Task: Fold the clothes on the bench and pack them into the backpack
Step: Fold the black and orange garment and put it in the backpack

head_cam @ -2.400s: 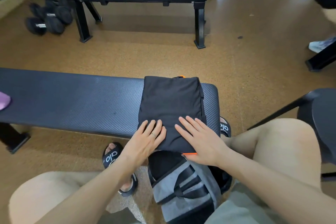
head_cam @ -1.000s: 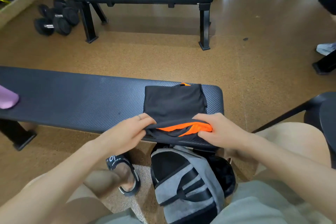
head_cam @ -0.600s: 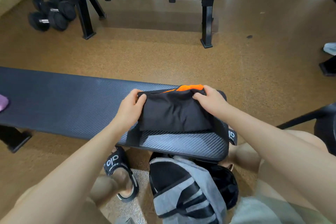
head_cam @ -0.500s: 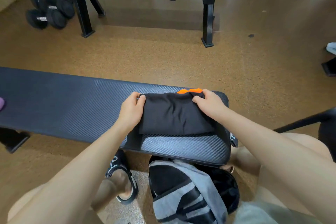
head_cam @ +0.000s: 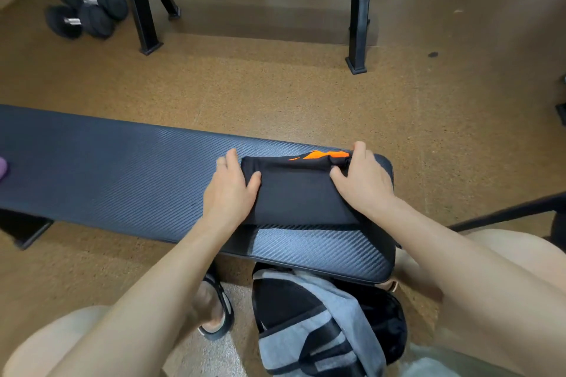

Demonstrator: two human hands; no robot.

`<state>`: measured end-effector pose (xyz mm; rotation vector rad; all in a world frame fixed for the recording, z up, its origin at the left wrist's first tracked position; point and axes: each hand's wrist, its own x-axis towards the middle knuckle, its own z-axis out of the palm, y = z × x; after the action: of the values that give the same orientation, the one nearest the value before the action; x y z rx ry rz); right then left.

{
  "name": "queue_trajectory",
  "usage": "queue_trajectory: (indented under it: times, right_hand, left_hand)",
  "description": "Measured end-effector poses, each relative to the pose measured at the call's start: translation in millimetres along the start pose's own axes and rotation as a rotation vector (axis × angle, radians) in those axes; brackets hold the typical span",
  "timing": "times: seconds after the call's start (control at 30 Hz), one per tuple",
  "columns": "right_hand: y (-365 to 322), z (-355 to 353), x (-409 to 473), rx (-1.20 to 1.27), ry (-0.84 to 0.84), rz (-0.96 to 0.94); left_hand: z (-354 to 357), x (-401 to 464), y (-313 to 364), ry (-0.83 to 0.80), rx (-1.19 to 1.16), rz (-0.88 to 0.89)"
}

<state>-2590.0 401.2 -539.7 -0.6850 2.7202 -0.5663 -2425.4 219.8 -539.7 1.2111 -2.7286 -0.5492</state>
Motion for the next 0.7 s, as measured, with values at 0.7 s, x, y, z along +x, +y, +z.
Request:
queue_trajectory:
  times: [0.7]
  right_hand:
    - [-9.3, 21.0, 12.9, -0.361, -0.148, -0.603]
  left_hand:
    - [4.9, -6.3, -9.1, -0.203, -0.305, -0.159]
